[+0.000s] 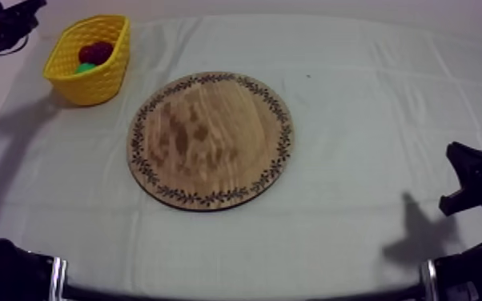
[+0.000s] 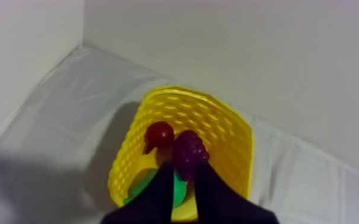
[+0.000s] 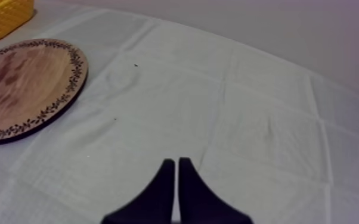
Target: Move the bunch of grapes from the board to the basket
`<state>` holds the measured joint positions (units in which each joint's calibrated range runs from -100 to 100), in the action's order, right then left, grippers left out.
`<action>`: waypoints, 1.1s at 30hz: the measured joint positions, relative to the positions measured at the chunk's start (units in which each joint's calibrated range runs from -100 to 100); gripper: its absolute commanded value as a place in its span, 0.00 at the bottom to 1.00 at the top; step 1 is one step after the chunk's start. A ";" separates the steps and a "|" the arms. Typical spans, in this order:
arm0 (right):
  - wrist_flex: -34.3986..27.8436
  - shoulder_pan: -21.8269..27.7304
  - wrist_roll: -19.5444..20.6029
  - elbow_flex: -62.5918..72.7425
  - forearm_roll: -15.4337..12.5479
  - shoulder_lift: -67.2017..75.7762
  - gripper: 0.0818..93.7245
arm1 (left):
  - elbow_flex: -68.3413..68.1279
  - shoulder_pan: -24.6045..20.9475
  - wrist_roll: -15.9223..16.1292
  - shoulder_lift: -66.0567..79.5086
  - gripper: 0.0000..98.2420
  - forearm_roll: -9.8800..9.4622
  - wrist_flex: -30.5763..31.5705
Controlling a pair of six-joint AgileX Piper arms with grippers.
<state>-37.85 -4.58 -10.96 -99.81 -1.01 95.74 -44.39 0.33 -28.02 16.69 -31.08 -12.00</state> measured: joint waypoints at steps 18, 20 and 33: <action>0.00 0.00 0.00 0.00 0.00 0.00 0.00 | -34.03 0.90 0.18 45.82 0.00 1.38 -5.30; 0.00 0.00 0.00 0.00 0.00 0.00 0.00 | -36.55 1.34 1.44 51.12 0.00 3.69 -8.16; 0.00 0.00 0.00 0.00 0.00 0.00 0.00 | -40.11 0.22 19.98 75.30 0.00 22.29 -24.19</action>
<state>-37.85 -4.58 -10.96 -99.81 -1.01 95.74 -84.50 0.55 -8.04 91.99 -8.79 -36.19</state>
